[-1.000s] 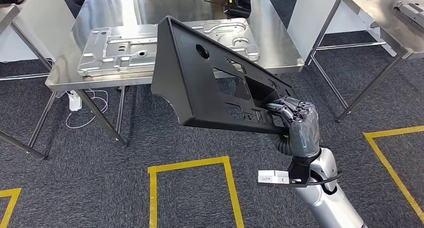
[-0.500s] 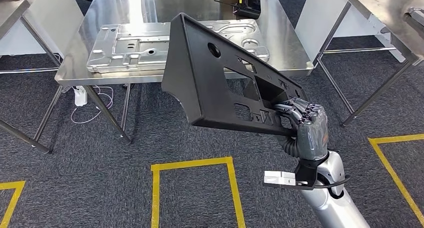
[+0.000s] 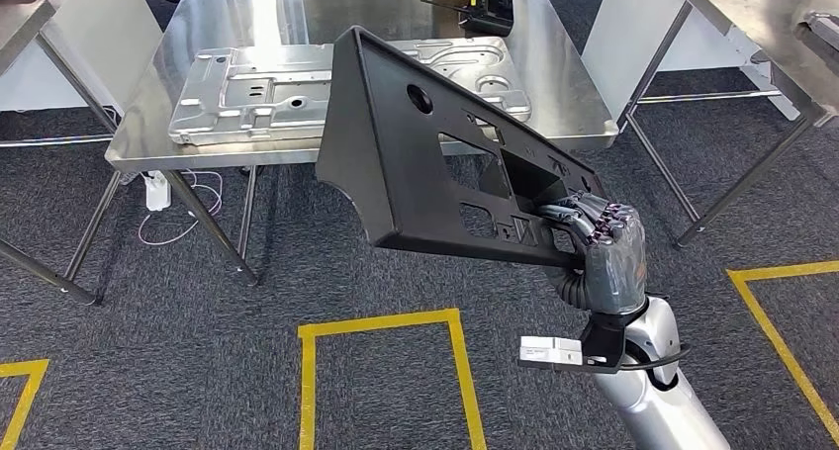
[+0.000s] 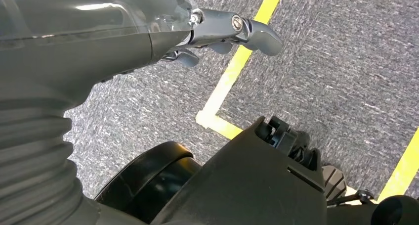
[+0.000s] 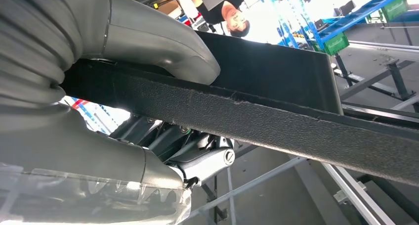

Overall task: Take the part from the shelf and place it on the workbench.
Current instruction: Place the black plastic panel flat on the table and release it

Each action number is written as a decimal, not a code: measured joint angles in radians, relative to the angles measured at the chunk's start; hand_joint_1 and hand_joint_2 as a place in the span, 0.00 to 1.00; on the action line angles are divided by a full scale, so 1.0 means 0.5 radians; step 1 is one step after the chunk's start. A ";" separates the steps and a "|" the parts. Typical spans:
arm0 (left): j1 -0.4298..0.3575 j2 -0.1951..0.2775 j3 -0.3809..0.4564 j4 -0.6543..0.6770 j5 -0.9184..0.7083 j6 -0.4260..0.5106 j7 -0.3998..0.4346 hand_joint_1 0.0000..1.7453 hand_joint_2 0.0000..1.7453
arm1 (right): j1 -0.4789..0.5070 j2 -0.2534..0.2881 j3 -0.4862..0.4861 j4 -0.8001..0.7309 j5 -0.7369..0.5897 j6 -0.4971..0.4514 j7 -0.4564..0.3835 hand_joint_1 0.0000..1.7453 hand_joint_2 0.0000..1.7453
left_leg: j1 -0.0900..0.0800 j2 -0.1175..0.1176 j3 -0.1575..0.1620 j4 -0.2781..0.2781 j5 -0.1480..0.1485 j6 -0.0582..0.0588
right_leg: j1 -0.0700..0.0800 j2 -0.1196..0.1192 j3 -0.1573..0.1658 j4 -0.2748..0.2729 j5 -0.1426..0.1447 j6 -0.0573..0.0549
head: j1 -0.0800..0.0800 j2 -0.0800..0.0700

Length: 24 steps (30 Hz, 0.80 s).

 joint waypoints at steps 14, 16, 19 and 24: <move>0.009 0.009 0.000 0.000 -0.004 0.000 -0.002 0.00 1.00 | 0.023 0.001 0.000 -0.003 0.001 -0.001 0.002 1.00 1.00 | 0.048 0.007 0.105 -0.030 -0.085 -0.091 | -0.042 -0.026 -0.046 0.041 -0.003 0.028 | 0.051 0.000; 0.006 0.009 0.000 -0.002 -0.005 -0.001 -0.003 0.00 1.00 | 0.026 0.001 -0.001 -0.006 0.001 -0.001 0.004 1.00 1.00 | 0.054 0.010 0.116 -0.013 -0.107 -0.104 | -0.043 -0.022 -0.026 0.042 -0.025 -0.007 | 0.022 0.000; 0.003 0.009 0.000 -0.004 -0.002 -0.002 -0.011 0.00 1.00 | 0.020 0.000 -0.001 -0.009 0.003 -0.002 0.002 1.00 1.00 | 0.050 0.009 -0.044 0.315 -0.225 -0.109 | -0.041 -0.022 0.026 0.040 -0.066 -0.049 | -0.016 0.000; -0.012 0.009 0.000 -0.005 0.002 -0.001 -0.020 0.00 1.00 | 0.024 0.001 0.001 -0.008 0.004 -0.002 0.003 1.00 1.00 | 0.032 0.008 -0.207 0.423 -0.061 -0.081 | -0.027 -0.009 0.145 0.040 -0.154 -0.057 | -0.047 0.000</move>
